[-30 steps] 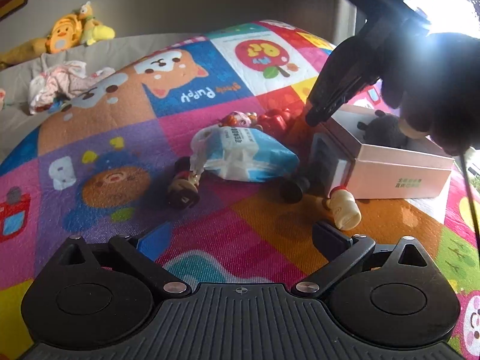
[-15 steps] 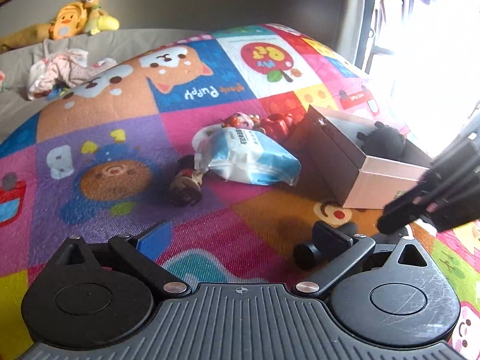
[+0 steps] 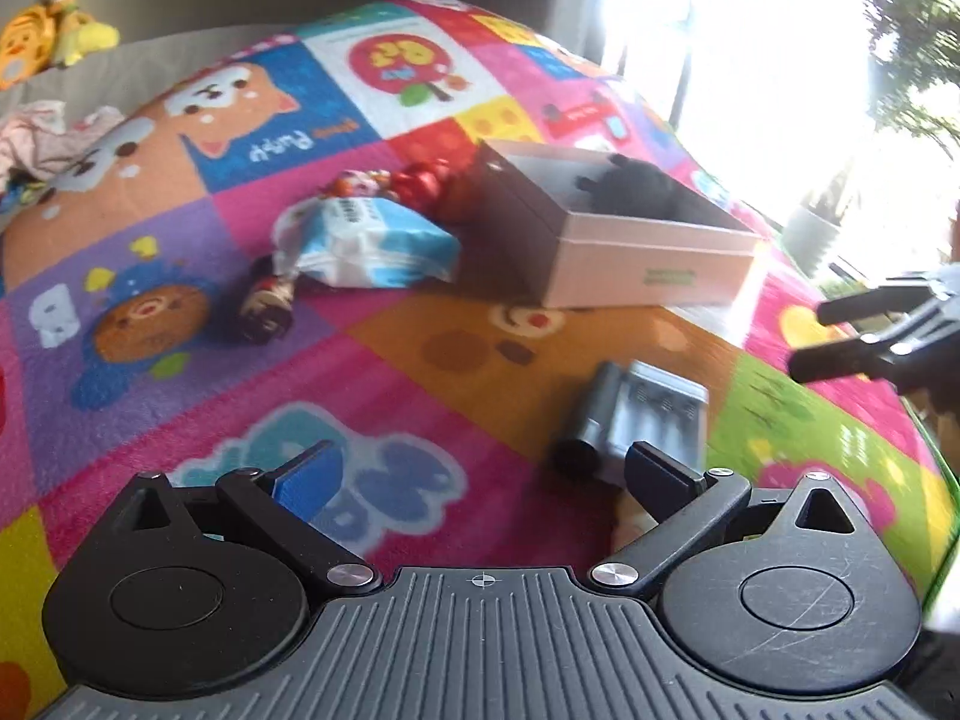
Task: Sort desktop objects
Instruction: 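Grasp the white battery charger with the right tool while the left tool grasps the white bottle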
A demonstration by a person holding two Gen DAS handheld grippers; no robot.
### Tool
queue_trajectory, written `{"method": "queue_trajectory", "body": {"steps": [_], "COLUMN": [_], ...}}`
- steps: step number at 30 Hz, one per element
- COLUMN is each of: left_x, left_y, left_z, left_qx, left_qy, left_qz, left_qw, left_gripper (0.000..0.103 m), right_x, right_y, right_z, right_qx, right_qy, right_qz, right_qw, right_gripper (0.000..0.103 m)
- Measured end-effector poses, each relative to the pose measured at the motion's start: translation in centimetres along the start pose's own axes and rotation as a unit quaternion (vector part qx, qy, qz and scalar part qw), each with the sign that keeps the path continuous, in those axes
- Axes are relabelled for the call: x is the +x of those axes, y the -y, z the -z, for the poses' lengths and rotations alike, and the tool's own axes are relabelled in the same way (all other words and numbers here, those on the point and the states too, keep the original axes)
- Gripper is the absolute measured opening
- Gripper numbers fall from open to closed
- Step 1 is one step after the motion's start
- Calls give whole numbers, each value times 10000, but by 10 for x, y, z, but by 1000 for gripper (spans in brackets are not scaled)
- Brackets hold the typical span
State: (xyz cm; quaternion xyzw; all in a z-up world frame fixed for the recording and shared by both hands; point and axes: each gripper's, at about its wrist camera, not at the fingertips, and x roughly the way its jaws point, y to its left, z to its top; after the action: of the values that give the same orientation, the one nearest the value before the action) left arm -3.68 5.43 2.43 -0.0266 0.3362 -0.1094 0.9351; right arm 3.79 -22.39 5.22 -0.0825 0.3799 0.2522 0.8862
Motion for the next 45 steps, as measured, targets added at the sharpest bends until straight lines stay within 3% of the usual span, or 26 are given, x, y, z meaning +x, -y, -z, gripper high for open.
{"method": "queue_trajectory", "body": {"steps": [4, 8, 15, 19, 21, 23, 25, 27, 31, 35, 42, 44, 45], "left_x": [-5, -1, 10, 11, 9, 6, 4, 3, -3, -6, -8, -6, -3], "left_y": [34, 54, 29, 11, 4, 2, 4, 9, 10, 11, 19, 21, 22], "left_z": [12, 20, 8, 5, 5, 7, 10, 15, 18, 20, 23, 22, 21], "left_qx": [944, 1741, 1566, 1262, 1011, 804, 746, 846, 860, 890, 882, 802, 750], "left_qy": [-238, -239, -165, -137, -122, -153, -159, -144, -108, -99, -117, -99, -85], "left_qz": [218, -401, -1656, -1956, -1774, -1285, -975, -914, -699, -517, -315, -302, -297], "left_qw": [9950, 9836, 9735, 9724, 9789, 9883, 9923, 9921, 9938, 9946, 9955, 9963, 9967], "left_gripper": [103, 103, 103, 103, 103, 103, 103, 103, 103, 103, 103, 103, 103], "right_x": [9, 18, 29, 36, 37, 37, 39, 41, 24, 33, 75, 72, 68], "right_y": [-4, -12, -20, -26, -29, -29, -30, -34, -36, -67, -73, -73, -72], "right_z": [20, 31, 35, 37, 38, 38, 36, 31, 20, 10, -4, -2, -1], "right_qx": [221, 166, 326, 352, 352, 446, 382, 72, 2, -941, -1004, -1029, -1036], "right_qy": [141, 178, 97, 48, 60, 50, -45, -275, -2, 212, -199, -155, -157], "right_qz": [21, 139, -43, -46, 33, 69, 89, 68, -1091, -978, -1085, -1081, -1105], "right_qw": [9997, 9996, 9994, 9994, 9994, 9990, 9992, 9996, 9940, 9905, 9888, 9887, 9883], "right_gripper": [101, 103, 103, 103, 103, 103, 103, 103, 103, 103, 103, 92, 92]}}
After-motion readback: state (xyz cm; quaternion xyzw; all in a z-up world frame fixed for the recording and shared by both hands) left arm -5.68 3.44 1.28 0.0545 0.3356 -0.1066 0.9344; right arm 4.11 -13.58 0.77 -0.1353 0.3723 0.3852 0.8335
